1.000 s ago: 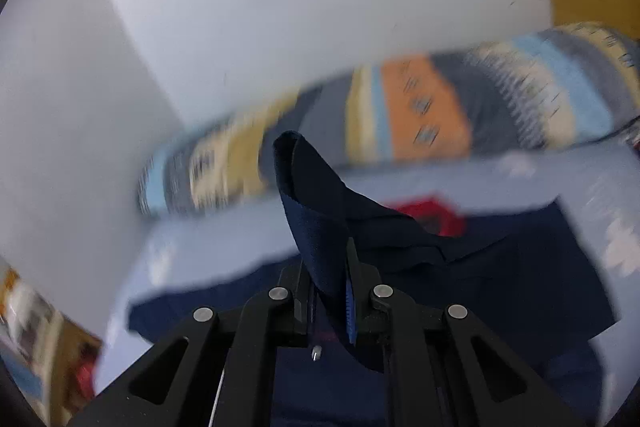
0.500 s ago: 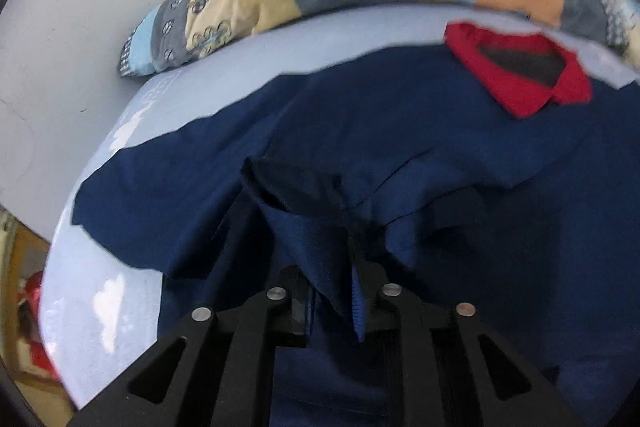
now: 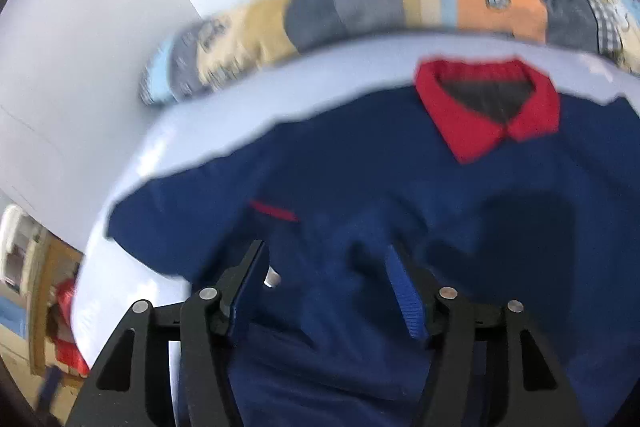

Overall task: Fold large clothes
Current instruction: 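Lift the sleeve with the right gripper and lay it across the jacket body, then grasp the cuff of the other navy sleeve with the left gripper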

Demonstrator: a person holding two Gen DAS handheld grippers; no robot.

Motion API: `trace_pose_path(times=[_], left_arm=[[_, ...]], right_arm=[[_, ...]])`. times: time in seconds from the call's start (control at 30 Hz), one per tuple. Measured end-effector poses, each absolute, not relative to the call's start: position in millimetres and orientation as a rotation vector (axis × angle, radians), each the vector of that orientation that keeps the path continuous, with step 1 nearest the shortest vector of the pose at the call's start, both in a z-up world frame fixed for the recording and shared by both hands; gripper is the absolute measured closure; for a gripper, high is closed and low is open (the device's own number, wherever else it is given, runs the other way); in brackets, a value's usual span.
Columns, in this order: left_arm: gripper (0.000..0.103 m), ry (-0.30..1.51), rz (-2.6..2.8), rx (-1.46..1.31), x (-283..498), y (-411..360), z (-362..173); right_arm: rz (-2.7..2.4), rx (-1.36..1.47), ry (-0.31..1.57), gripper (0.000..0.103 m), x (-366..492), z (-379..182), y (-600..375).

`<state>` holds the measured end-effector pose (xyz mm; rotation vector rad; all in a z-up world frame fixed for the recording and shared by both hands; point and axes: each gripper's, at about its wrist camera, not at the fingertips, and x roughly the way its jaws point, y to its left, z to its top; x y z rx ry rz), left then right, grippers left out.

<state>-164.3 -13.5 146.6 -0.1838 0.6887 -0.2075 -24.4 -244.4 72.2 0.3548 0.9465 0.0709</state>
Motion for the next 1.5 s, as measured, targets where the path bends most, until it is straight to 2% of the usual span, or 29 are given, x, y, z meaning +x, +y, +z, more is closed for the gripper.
trace_pose_path(times=[0.03, 0.13, 0.2, 0.33, 0.53, 0.6, 0.67, 0.73, 0.8, 0.93, 1.13, 1.23, 1.37, 1.5], left_arm=[[0.0, 0.691, -0.202, -0.181, -162.7, -13.4, 146.0], [0.0, 0.701, -0.186, -0.176, -159.7, -10.4, 143.9], [0.0, 0.706, -0.172, -0.185, -158.5, -4.3, 142.9], [0.0, 0.707, -0.151, -0.202, -157.4, 6.6, 142.6], [0.0, 0.701, -0.101, -0.216, -159.3, 21.8, 141.8], [0.0, 0.695, -0.078, -0.203, -161.3, 27.6, 140.3], [0.0, 0.702, -0.056, -0.19, -160.4, 33.6, 136.3], [0.0, 0.721, -0.042, -0.195, -159.4, 40.6, 131.0], [0.0, 0.74, -0.025, -0.209, -159.2, 48.3, 126.3], [0.0, 0.748, -0.008, -0.225, -162.0, 55.0, 122.3], [0.0, 0.777, -0.004, -0.191, -157.4, 44.4, 115.5], [0.0, 0.811, -0.024, -0.202, -150.0, 36.2, 109.6], [0.0, 0.84, -0.021, -0.181, -141.4, 26.5, 103.5], [0.0, 0.871, -0.024, -0.185, -125.4, 22.3, 98.0]], right_arm=[[0.065, 0.339, 0.994, 0.048, -23.9, 58.4, -238.6], [0.079, 0.27, 1.128, 0.048, -28.0, 23.6, -218.0], [0.105, 0.244, 1.084, 0.053, -42.8, 36.3, -213.7], [0.191, 0.203, 1.037, 0.049, -99.4, 60.8, -205.6], [0.303, 0.213, 1.128, 0.051, -193.6, 25.9, -178.5], [0.278, 0.21, 1.126, 0.048, -226.5, 7.5, -162.9], [0.256, 0.166, 1.081, 0.038, -250.5, 3.9, -153.0], [0.296, 0.121, 1.073, 0.034, -275.4, 5.6, -138.8], [0.344, 0.067, 1.092, 0.034, -289.3, 11.9, -132.0], [0.408, 0.138, 1.057, 0.044, -308.4, 41.9, -170.8], [0.048, 0.258, 0.959, 0.042, -294.1, 66.1, -311.2], [-0.05, 0.247, 0.889, 0.039, -287.1, 86.8, -351.0], [-0.123, 0.184, 0.818, 0.04, -262.0, 104.0, -367.8], [-0.137, 0.214, 0.796, 0.042, -237.7, 92.3, -375.6]])
